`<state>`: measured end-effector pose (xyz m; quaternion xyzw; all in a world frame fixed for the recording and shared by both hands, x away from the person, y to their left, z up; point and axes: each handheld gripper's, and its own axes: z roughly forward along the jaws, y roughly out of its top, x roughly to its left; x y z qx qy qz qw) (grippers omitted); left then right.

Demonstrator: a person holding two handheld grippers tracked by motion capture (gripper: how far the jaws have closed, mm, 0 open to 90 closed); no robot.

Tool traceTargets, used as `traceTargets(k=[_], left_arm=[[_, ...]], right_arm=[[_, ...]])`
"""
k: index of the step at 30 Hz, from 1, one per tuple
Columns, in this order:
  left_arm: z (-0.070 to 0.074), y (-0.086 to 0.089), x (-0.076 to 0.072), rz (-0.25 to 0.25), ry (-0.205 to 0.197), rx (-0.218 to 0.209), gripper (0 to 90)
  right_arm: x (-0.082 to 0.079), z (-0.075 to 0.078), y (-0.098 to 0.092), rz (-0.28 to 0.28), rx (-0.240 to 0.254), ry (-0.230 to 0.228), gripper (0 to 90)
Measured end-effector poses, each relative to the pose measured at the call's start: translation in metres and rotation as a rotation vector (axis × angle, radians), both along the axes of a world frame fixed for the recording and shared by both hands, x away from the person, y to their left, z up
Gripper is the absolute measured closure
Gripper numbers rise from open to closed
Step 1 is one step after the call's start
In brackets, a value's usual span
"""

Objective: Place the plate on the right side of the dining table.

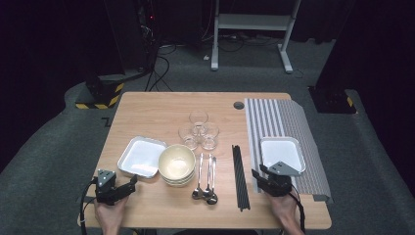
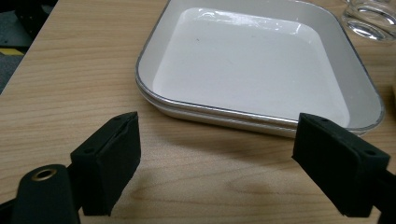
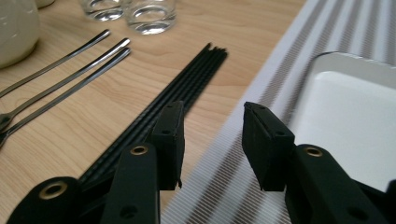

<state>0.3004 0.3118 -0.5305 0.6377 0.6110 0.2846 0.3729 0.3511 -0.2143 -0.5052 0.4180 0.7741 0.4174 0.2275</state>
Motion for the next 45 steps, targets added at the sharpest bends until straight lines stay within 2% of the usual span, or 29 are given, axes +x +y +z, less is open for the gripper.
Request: traceTargets(k=[5, 8, 11, 14, 16, 22, 26, 29, 38, 45], left_arm=[[0.002, -0.002, 0.0, -0.013, 0.004, 0.014, 15.6], [0.007, -0.003, -0.002, -0.023, -0.007, 0.012, 15.6], [0.012, -0.004, -0.002, -0.037, -0.02, 0.007, 15.9], [0.014, -0.006, 0.0, -0.055, -0.018, 0.021, 18.1], [0.015, -0.007, 0.0, -0.06, -0.015, 0.023, 18.5], [0.022, -0.009, 0.0, -0.08, -0.023, 0.034, 18.2], [0.034, -0.01, 0.002, -0.119, -0.032, -0.003, 19.4], [0.041, -0.013, 0.006, -0.148, -0.03, -0.011, 20.4], [0.06, -0.019, 0.022, -0.229, -0.036, -0.072, 21.1], [0.077, -0.027, 0.034, -0.258, -0.037, -0.075, 20.6]], right_arm=[[0.013, -0.007, 0.02, 0.029, -0.021, 0.021, 58.8], [0.022, -0.008, 0.021, 0.021, -0.006, 0.031, 58.4], [0.028, -0.01, 0.019, 0.013, -0.011, 0.042, 58.0], [0.032, -0.014, 0.018, 0.013, -0.027, 0.052, 59.2], [0.033, -0.016, 0.02, 0.022, -0.051, 0.041, 60.0], [0.04, -0.02, 0.027, 0.04, -0.07, 0.054, 60.9], [0.044, -0.02, 0.032, 0.043, -0.091, 0.055, 60.9], [0.047, -0.02, 0.034, 0.037, -0.084, 0.062, 60.9], [0.049, -0.02, 0.032, 0.024, -0.067, 0.082, 60.5], [0.05, -0.021, 0.03, 0.019, -0.058, 0.092, 60.3]])
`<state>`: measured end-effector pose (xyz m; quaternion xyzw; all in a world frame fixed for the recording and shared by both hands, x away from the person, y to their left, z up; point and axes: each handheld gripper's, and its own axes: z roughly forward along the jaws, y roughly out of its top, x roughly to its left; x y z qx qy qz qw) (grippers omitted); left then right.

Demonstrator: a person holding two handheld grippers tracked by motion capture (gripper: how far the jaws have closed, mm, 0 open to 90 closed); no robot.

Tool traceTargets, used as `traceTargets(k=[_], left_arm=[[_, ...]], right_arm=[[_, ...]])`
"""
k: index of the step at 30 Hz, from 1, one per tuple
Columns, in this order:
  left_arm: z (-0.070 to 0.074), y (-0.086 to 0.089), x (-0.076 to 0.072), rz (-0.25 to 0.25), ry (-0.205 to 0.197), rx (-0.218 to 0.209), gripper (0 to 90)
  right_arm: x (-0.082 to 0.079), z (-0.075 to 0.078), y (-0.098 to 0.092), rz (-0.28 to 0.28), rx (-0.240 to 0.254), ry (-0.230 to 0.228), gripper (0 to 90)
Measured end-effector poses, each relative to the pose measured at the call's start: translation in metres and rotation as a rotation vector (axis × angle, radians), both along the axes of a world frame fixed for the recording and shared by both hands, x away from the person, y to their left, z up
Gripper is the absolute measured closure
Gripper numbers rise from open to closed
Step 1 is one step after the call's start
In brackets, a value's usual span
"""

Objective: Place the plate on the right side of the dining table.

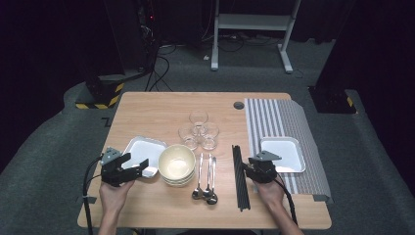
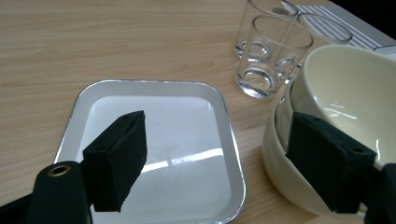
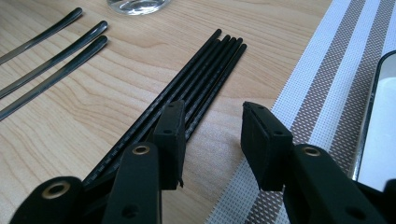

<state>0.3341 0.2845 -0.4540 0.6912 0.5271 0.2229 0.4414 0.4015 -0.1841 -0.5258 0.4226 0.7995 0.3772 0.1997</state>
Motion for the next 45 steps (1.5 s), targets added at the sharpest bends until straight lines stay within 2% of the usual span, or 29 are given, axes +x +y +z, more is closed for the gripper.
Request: traceTargets(k=[4, 9, 14, 16, 18, 20, 23, 27, 35, 41, 45], left_arm=[[0.01, -0.009, 0.004, -0.026, -0.006, -0.019, 20.4], [0.019, -0.024, 0.007, -0.058, -0.019, -0.006, 23.1], [0.021, -0.037, 0.012, -0.076, -0.007, 0.013, 26.0], [0.021, -0.041, 0.014, -0.067, -0.004, 0.026, 27.4], [0.022, -0.046, 0.014, -0.081, 0.002, 0.013, 28.3], [0.026, -0.052, 0.015, -0.097, -0.003, 0.03, 29.7], [0.028, -0.061, 0.018, -0.118, 0.01, 0.054, 31.5], [0.027, -0.07, 0.026, -0.123, 0.013, 0.08, 33.7], [0.025, -0.081, 0.042, -0.13, 0.016, 0.147, 43.3], [0.02, -0.083, 0.047, -0.157, 0.032, 0.17, 51.8], [0.019, -0.084, 0.048, -0.175, 0.036, 0.171, 58.0]], right_arm=[[-0.001, 0.0, 0.001, 0.001, -0.003, -0.005, 60.3], [-0.001, 0.0, 0.001, 0.006, 0.001, -0.002, 60.6], [-0.001, 0.0, 0.001, 0.009, 0.001, -0.001, 60.5], [-0.001, 0.0, 0.001, 0.011, 0.002, -0.001, 60.5], [-0.002, 0.0, 0.001, 0.012, -0.001, -0.001, 60.5], [-0.002, 0.0, 0.001, 0.017, -0.003, -0.001, 60.4], [-0.003, 0.0, 0.001, 0.016, -0.002, -0.001, 60.4], [-0.004, -0.001, 0.003, 0.016, -0.023, 0.008, 60.1], [-0.004, 0.0, 0.002, 0.019, -0.005, -0.004, 60.0], [-0.005, 0.0, 0.002, 0.02, -0.005, -0.009, 59.2], [-0.004, 0.0, 0.0, 0.017, 0.013, -0.007, 58.7]])
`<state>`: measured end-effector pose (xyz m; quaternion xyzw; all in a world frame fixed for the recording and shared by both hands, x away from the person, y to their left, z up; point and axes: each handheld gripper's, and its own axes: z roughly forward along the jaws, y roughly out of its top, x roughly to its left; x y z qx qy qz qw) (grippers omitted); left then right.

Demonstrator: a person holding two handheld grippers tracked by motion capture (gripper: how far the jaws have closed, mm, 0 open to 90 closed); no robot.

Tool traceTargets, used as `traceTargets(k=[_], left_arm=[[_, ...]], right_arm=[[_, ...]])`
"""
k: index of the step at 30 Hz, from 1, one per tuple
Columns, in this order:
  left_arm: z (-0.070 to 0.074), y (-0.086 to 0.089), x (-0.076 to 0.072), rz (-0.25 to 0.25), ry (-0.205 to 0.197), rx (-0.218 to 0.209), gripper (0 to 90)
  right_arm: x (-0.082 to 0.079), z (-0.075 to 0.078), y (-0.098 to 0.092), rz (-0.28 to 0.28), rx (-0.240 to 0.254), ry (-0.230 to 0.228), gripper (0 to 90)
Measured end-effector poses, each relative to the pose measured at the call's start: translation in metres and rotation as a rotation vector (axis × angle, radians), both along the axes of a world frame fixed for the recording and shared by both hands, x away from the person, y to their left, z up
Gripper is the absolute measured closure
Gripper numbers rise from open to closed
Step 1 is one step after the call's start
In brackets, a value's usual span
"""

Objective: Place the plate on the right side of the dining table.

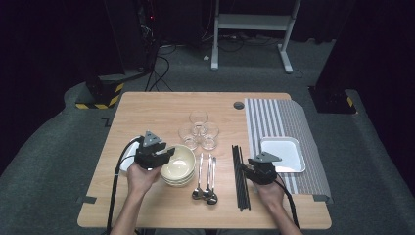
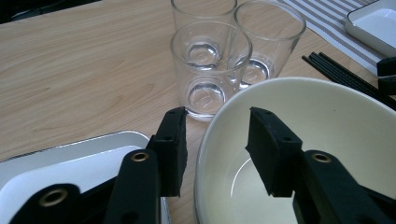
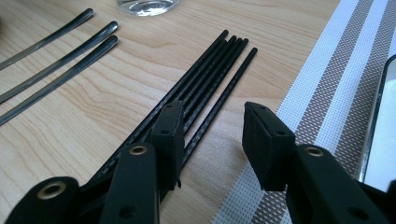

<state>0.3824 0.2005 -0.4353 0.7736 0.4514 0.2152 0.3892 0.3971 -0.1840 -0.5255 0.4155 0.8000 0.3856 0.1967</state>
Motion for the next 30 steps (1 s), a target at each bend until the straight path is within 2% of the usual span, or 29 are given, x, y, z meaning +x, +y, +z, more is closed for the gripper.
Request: traceTargets(k=[5, 8, 11, 23, 27, 30], left_arm=[[-0.0033, -0.0013, 0.003, -0.018, 0.012, 0.009, 63.6], [-0.0039, -0.0014, 0.0033, -0.016, -0.001, 0.028, 68.2], [-0.0049, -0.0001, 0.0051, -0.02, 0.008, 0.031, 71.5], [-0.0052, 0.004, 0.0081, -0.043, 0.035, 0.013, 72.8], [-0.0046, 0.0043, 0.0074, -0.045, 0.034, 0.013, 74.3], [-0.0036, 0.005, 0.0055, -0.049, 0.019, 0.024, 76.4]], right_arm=[[0.0, 0.0001, -0.0005, -0.002, 0.001, -0.003, 58.5], [0.0, 0.0, -0.0005, -0.003, 0.002, -0.004, 58.3], [-0.0005, 0.0003, -0.0009, -0.011, 0.007, -0.009, 57.8], [0.0003, 0.0004, -0.0026, -0.015, 0.019, -0.005, 57.5], [0.0003, 0.0004, -0.0026, -0.015, 0.02, -0.004, 57.5], [0.0003, 0.0004, -0.0028, -0.016, 0.022, -0.003, 57.3]])
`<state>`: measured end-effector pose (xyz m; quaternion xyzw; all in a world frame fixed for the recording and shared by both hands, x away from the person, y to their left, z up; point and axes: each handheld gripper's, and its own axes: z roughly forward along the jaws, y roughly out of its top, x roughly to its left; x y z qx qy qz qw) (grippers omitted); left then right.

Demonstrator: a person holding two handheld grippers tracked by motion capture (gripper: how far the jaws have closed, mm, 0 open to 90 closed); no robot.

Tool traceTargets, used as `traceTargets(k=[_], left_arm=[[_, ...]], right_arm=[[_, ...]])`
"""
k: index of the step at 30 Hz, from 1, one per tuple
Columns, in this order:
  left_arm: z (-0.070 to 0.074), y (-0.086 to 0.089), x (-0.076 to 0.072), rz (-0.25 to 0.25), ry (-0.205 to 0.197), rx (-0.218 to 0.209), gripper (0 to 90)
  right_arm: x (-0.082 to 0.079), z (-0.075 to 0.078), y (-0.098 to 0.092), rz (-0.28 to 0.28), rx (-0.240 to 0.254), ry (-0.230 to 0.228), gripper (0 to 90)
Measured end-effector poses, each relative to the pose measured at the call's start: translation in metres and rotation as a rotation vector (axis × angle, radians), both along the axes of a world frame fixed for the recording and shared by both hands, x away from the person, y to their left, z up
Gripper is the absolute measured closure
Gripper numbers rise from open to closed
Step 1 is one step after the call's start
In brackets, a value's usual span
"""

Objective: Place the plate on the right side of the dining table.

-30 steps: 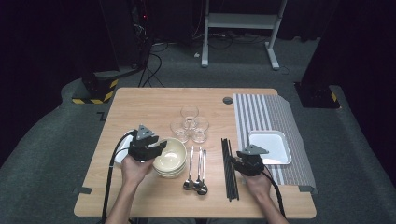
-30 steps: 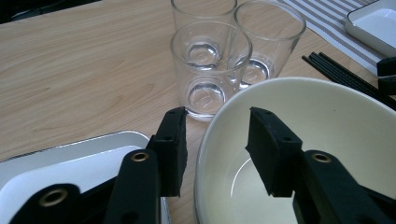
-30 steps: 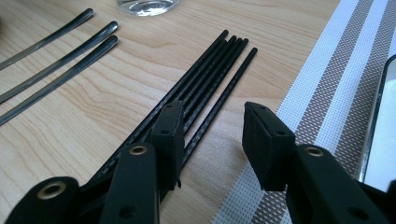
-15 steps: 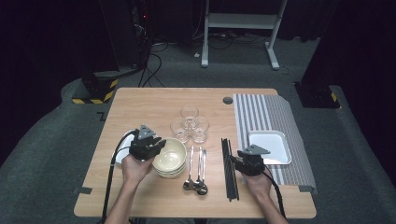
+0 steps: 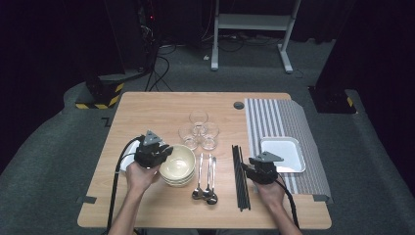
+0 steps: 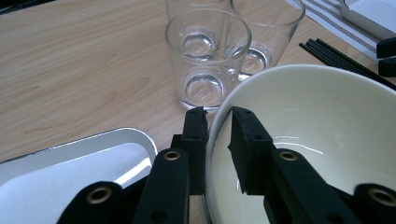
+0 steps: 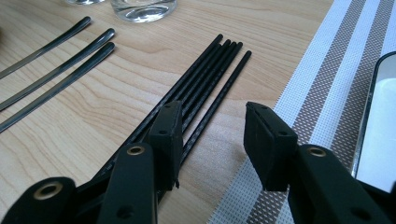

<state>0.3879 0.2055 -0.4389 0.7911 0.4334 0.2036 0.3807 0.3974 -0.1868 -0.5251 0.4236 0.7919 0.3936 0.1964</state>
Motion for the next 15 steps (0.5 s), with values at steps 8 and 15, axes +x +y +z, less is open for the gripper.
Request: traceTargets(k=[8, 15], left_arm=[[0.0032, 0.0011, -0.0026, -0.004, -0.016, 0.024, 81.1], [0.0046, 0.0007, -0.0036, -0.006, -0.022, 0.037, 82.5]], right_arm=[[0.0002, 0.0, -0.0002, -0.002, 0.0, -0.003, 57.3], [0.0003, 0.0, -0.0004, -0.003, 0.001, -0.005, 57.3]])
